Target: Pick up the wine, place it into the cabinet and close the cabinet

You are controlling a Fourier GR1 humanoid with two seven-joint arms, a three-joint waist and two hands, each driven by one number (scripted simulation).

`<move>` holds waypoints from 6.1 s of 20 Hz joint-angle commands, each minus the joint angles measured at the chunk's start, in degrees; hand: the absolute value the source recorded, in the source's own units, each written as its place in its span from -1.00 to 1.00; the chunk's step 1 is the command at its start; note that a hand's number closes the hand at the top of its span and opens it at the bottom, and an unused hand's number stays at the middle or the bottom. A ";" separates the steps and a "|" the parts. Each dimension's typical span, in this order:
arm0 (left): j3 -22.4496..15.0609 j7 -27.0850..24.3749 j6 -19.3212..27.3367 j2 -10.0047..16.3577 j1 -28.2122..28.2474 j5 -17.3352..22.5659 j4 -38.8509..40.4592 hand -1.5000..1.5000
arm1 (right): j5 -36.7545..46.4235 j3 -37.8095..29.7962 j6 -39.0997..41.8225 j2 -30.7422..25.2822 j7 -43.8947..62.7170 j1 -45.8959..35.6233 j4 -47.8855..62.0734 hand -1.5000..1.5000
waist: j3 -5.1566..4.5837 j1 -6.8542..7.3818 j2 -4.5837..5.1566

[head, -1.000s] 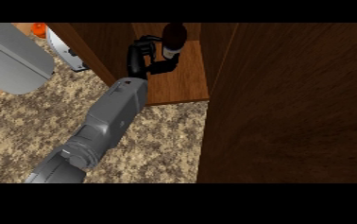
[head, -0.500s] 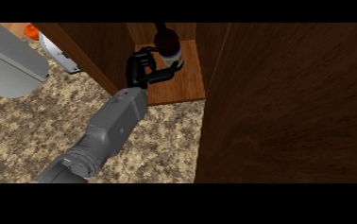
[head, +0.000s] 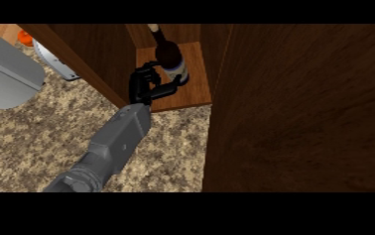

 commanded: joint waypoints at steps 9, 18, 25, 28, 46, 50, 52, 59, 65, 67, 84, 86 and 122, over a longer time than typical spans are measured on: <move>-2.79 -1.85 1.22 -0.01 4.45 1.97 -0.76 1.00 | -2.75 -1.18 1.05 0.07 -0.84 -0.01 -0.37 -1.00 | -0.03 -1.86 0.18; -4.47 -1.01 4.30 -0.01 2.49 3.88 -2.30 1.00 | -3.96 -2.15 0.83 0.46 -0.16 0.05 0.03 -1.00 | -0.01 -1.80 0.13; -5.54 0.83 7.05 -0.02 -1.40 5.23 -3.10 1.00 | -2.69 -0.70 1.54 1.58 -2.34 2.71 0.00 -1.00 | 0.07 -1.58 0.33; -5.68 3.21 8.76 -0.02 -5.18 5.67 -3.07 1.00 | -2.38 -1.85 1.23 0.62 -1.75 1.97 -0.60 -1.00 | 0.09 -1.02 0.01; -4.02 9.26 10.87 -0.02 -11.93 7.46 0.90 1.00 | -4.51 -4.37 3.75 0.23 -4.50 5.83 -1.10 -1.00 | 0.22 0.17 0.92; -5.50 10.51 13.03 1.67 -13.13 5.63 3.27 1.00 | -5.05 -4.45 3.75 0.05 -4.19 4.01 0.26 -1.00 | 0.19 0.20 1.20; -7.29 8.66 16.50 1.25 -13.70 3.70 4.31 1.00 | -5.29 -3.86 3.78 0.50 -3.62 5.32 -1.10 -1.00 | 0.26 -0.48 1.10; -12.28 8.32 22.55 4.74 -12.33 -1.46 4.88 1.00 | -4.70 -4.00 3.92 1.04 -4.92 5.90 -0.74 -1.00 | 0.24 -1.00 1.75; -13.67 10.86 25.75 6.21 -10.24 -3.02 4.89 1.00 | -4.96 -5.20 4.35 -0.27 -4.61 4.23 0.23 -1.00 | 0.11 -0.79 1.77; -13.96 11.29 26.19 6.59 -9.22 -3.39 4.89 1.00 | -3.66 -3.74 4.14 0.04 -4.32 4.38 -0.73 -1.00 | 0.01 -0.92 1.85; -15.39 13.17 20.09 9.70 -8.29 -5.13 4.85 -1.00 | -4.53 -3.22 4.26 0.67 -4.19 3.91 0.11 -1.00 | -0.05 -0.29 1.89; -15.74 13.65 21.31 8.81 -9.21 -5.52 4.85 -1.00 | -3.69 -2.36 4.03 1.06 -4.31 3.87 -0.30 -1.00 | -0.06 -0.60 1.86; -17.92 15.83 -5.03 0.02 -0.74 -4.33 -34.89 -1.00 | -2.33 -5.99 -2.60 -4.61 4.39 2.19 -3.39 -1.00 | 0.27 9.76 -3.08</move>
